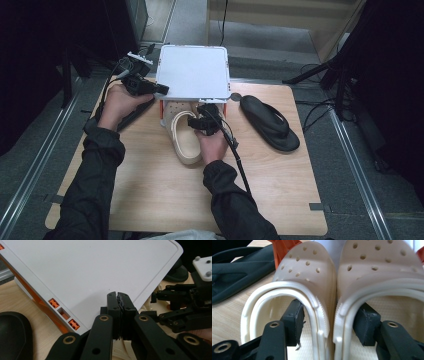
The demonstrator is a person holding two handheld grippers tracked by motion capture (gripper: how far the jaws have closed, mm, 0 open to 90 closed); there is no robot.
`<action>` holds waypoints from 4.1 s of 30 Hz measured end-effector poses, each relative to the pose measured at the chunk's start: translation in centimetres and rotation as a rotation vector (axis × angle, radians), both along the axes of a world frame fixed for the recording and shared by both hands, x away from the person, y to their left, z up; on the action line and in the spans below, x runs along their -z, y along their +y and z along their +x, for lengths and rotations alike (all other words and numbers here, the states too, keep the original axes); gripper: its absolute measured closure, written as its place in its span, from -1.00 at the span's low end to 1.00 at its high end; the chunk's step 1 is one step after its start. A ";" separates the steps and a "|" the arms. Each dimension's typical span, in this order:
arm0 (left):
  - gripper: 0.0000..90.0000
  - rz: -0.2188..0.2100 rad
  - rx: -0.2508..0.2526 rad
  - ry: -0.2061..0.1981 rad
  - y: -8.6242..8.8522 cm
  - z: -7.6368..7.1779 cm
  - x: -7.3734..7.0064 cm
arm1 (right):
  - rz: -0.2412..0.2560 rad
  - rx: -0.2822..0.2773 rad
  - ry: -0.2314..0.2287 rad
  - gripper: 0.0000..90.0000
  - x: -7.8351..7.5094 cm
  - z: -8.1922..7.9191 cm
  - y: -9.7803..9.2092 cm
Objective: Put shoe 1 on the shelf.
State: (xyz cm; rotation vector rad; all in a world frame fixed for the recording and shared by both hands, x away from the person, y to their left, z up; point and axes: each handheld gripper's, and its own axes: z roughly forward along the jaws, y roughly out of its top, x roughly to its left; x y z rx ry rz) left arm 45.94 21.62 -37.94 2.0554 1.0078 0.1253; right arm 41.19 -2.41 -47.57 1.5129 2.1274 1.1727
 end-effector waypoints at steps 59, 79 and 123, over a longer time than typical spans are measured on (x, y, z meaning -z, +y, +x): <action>0.99 0.002 -0.004 0.002 -0.1 -0.1 0.0 | 0.075 -0.264 0.082 1.00 5.3 -12.1 -3.8; 0.99 0.000 -0.001 0.007 0.0 0.0 0.0 | 0.074 -0.271 0.065 1.00 4.5 -11.0 -1.8; 0.97 -0.018 0.001 0.025 0.1 0.0 0.0 | 0.049 -0.206 0.012 1.00 3.1 -1.8 4.1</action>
